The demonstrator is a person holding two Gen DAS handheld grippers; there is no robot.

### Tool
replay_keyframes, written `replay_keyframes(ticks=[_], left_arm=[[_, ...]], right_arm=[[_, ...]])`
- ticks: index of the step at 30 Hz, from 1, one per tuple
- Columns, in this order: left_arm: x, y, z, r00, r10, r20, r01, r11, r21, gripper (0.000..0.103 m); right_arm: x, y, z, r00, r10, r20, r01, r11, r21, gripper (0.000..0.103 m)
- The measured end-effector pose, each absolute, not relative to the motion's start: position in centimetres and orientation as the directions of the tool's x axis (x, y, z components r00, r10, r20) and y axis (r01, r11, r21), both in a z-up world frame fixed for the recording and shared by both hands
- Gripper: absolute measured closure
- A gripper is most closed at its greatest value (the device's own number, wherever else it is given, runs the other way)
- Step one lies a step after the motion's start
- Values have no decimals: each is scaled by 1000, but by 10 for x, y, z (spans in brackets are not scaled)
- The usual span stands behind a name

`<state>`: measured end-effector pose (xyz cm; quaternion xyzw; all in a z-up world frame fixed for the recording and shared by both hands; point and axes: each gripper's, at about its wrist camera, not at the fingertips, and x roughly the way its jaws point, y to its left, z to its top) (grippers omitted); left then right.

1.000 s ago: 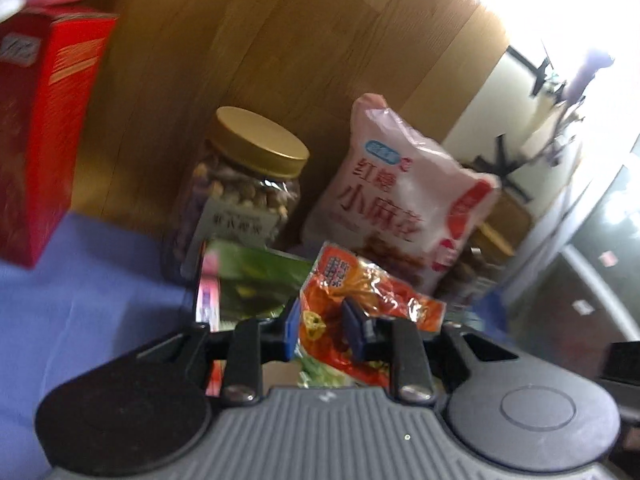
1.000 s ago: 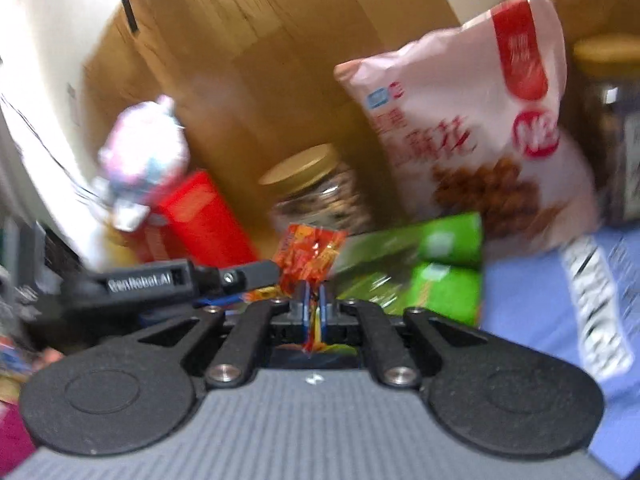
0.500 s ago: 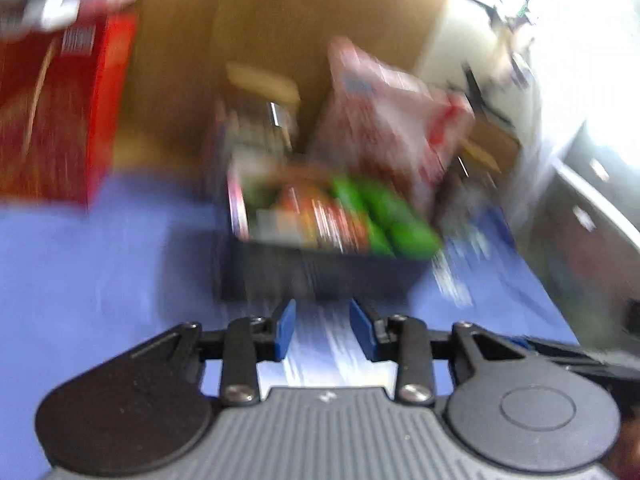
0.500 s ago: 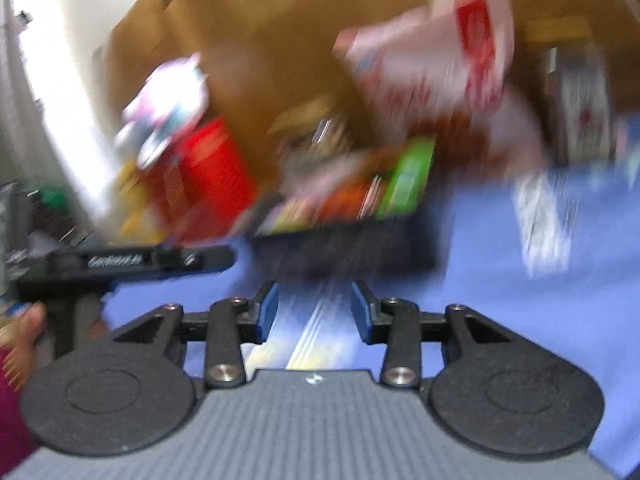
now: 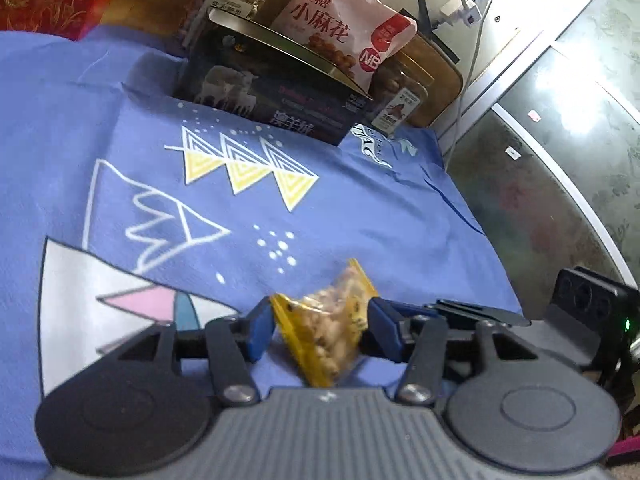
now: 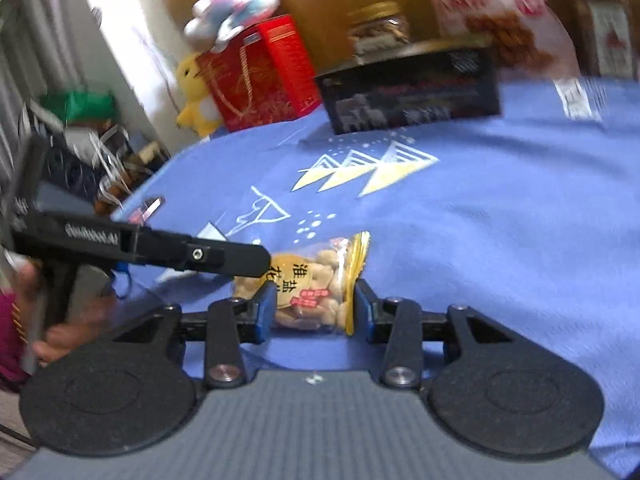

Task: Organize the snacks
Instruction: 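Grasp the yellow peanut bag with the left tool, then hold the peanut bag in the left tool above the table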

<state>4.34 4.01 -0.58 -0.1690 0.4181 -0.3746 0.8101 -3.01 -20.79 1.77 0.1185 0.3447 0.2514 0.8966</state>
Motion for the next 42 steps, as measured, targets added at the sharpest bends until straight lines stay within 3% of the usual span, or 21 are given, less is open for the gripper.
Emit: replay_keyframes(ticks=[3, 6, 8, 11, 26, 31, 42], left_arm=[[41, 40, -7, 370, -760, -535, 448, 650, -614, 52], [39, 38, -10, 378, -756, -535, 436, 655, -617, 69], [37, 34, -11, 380, -755, -534, 435, 655, -617, 69], [36, 23, -7, 394, -733, -555, 458, 680, -573, 69], [59, -89, -7, 244, -765, -596, 628, 593, -504, 68], [58, -126, 0, 268, -727, -632, 678, 608, -412, 64], [47, -121, 8, 347, -646, -679, 623, 701, -348, 59]], right_arm=[[-34, -205, 15, 656, 516, -551, -385, 857, 344, 58], [-41, -203, 12, 652, 524, -548, -418, 852, 317, 58], [-46, -196, 13, 662, 504, -555, -440, 861, 256, 61], [-50, -195, 15, 678, 474, -562, -437, 874, 210, 66], [-62, -276, 9, 770, 299, -564, -213, 953, 214, 67], [-64, -298, 5, 792, 257, -554, -146, 960, 237, 65], [-66, -290, 3, 801, 245, -546, -162, 967, 196, 58]])
